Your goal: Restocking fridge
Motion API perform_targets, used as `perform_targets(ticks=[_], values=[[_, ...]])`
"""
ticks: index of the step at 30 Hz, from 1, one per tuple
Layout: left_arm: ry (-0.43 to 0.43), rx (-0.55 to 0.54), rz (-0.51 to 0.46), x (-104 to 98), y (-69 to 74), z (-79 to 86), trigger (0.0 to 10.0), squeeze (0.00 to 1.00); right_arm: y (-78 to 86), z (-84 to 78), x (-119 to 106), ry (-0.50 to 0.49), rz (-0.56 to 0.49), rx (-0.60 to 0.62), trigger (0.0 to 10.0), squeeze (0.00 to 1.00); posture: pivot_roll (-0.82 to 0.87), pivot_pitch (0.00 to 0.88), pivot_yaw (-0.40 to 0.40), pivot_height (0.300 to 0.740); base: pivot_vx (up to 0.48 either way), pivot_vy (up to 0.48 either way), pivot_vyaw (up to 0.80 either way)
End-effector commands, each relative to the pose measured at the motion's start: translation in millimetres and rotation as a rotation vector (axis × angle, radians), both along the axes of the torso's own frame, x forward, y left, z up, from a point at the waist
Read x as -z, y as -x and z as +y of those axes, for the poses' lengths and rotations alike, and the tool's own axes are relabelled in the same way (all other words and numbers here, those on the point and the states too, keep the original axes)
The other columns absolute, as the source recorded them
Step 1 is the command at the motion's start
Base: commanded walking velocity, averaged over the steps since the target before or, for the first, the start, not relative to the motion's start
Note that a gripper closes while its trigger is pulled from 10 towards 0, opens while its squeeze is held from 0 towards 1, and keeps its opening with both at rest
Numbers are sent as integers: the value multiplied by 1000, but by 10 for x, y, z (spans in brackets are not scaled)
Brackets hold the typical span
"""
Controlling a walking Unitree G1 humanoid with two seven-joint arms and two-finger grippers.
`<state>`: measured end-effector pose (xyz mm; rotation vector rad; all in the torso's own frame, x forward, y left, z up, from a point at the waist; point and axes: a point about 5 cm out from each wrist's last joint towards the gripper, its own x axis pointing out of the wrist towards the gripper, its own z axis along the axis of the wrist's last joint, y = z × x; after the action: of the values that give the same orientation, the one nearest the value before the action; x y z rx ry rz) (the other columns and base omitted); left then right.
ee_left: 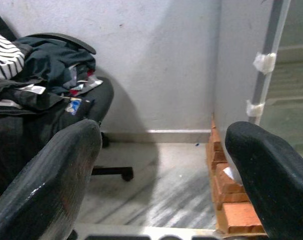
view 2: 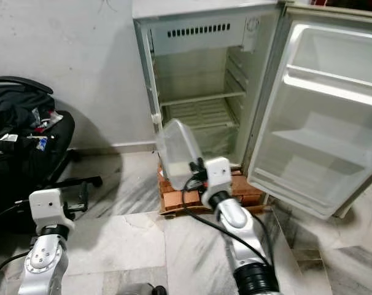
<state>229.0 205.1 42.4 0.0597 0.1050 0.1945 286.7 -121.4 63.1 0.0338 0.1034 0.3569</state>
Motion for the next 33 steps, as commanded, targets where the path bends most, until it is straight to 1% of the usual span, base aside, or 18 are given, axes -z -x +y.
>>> perform_targets(ticks=[1, 4, 8, 14, 17, 22, 33], values=[[-8, 3, 0, -3, -6, 22, 10000, 0, -32, -37, -15, -6, -4, 26, 10000, 0, -13, 22, 40, 740, 285, 0, 0], [4, 11, -2, 5, -1, -5, 10000, 0, -62, -108, -22, 6, -9, 45, 10000, 0, -13, 22, 36, 740, 338, 0, 0], [6, 12, -2, 11, 6, -13, 10000, 0, -84, -126, -30, 8, -13, 54, 10000, 0, -11, 22, 34, 740, 389, 0, 0], [6, 16, 2, 21, 16, -27, 10000, 0, -98, -123, -40, 4, -18, 41, 10000, 0, -7, 26, 33, 740, 412, 0, 0], [5, 15, 4, 23, 17, -21, 10000, 0, -86, -112, -26, 10, -19, 11, 10000, 0, -7, 29, 34, 740, 411, 0, 0], [4, 15, 6, 27, 26, -19, 10000, 0, -78, -109, -18, 1, -14, 8, 10000, 0, -6, 30, 31, 740, 410, 0, 710], [13, 16, 9, 41, 23, -39, 10000, 0, -101, -70, -14, 9, -14, -36, 10000, 0, -2, 32, 25, 740, 399, 0, 0]])
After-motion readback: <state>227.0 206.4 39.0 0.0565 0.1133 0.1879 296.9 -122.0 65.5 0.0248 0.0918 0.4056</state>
